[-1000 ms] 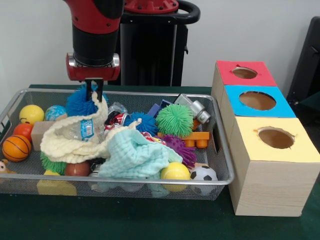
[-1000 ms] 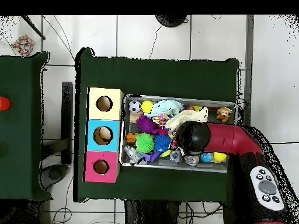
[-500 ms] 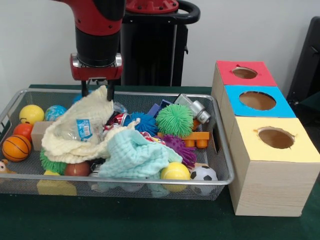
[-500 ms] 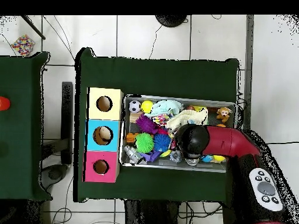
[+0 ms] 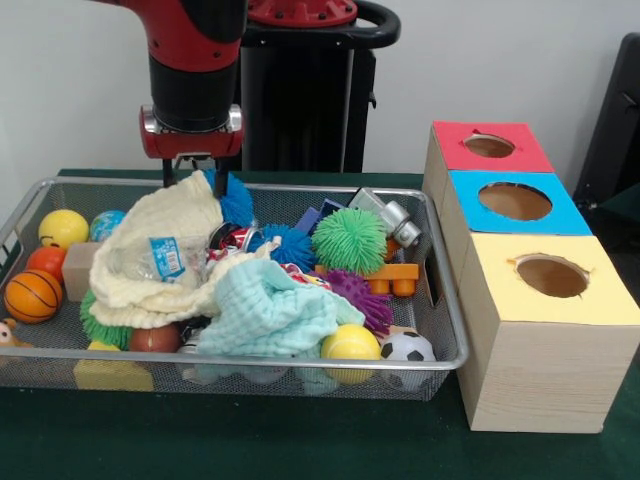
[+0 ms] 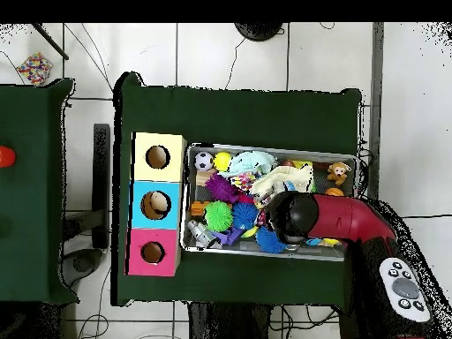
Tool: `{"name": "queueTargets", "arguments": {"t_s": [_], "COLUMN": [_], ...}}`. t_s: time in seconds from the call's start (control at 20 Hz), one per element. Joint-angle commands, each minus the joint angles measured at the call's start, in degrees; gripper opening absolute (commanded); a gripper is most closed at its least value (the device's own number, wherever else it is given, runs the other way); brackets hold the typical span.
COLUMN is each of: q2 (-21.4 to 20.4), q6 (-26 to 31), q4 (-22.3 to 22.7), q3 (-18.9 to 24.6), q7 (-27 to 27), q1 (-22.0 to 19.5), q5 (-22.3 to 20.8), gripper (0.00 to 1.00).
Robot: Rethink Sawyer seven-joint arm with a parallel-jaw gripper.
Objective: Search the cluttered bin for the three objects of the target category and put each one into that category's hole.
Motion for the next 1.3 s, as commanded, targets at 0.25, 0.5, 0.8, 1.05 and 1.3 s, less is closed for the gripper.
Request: {"name": "queueTargets", "arguments": {"t_s": [0.25,0.5,0.8,1.05,1.3], "q2": [4.83,5.83,6.93,8.21,9.57], "q6": [3.93,4.63,4.42,5.13,4.53], "q4": [-8.80,-11.22,-13.96,-16.81,-19.25], "q3": [-0.71,-0.69,-0.77,-1.03,-0.70], "q7": [0.28,-0.74,-3.31,-5.74,-7.10], "q1": [2.10,2.24,2.18,1.89,1.37], "q5": [-5.00,-5.39,-7.53,-10.09,-12.38], "gripper": [1.00,1.00,1.00,1.00,1.00]}}
